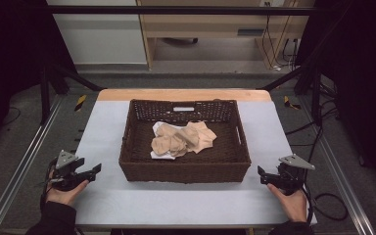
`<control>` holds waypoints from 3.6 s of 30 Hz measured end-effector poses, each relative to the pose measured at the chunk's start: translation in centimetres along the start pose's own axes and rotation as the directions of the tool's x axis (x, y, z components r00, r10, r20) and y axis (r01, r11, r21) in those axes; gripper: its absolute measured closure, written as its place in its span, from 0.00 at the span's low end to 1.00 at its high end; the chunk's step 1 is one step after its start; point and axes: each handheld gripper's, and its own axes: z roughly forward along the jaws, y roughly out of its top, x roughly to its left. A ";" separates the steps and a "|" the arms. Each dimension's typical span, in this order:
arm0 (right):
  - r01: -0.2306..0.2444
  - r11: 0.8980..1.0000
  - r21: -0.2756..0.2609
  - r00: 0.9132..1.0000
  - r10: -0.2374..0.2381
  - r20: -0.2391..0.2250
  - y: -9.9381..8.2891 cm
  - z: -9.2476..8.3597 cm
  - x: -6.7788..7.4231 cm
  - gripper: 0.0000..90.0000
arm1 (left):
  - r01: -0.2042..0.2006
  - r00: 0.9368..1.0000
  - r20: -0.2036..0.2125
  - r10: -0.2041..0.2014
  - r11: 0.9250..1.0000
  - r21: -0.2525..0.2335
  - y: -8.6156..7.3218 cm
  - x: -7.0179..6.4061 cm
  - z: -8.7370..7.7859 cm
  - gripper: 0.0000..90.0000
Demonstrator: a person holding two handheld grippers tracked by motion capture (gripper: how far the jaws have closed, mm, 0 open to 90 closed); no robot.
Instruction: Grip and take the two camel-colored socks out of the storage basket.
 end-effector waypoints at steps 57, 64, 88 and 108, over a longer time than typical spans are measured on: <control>0.023 1.000 -0.022 0.999 -0.022 0.024 0.0 -0.3 0.3 0.05 | 0.063 0.996 0.073 -0.042 0.948 -0.312 10.7 -4.4 -4.2 0.37; 0.018 1.000 -0.024 1.000 -0.017 0.024 0.1 -0.3 0.3 0.05 | 0.029 0.997 0.081 -0.003 0.949 -0.314 11.9 -6.0 -3.3 0.39; 0.009 1.000 -0.026 1.000 -0.008 0.030 0.1 -0.3 0.2 0.05 | -0.025 0.988 0.135 0.073 0.944 -0.330 15.5 -10.4 -1.0 0.46; 0.007 1.000 -0.026 0.999 -0.006 0.031 0.1 -0.3 0.1 0.05 | -0.047 0.981 0.165 0.105 0.946 -0.320 17.4 -13.0 2.2 0.49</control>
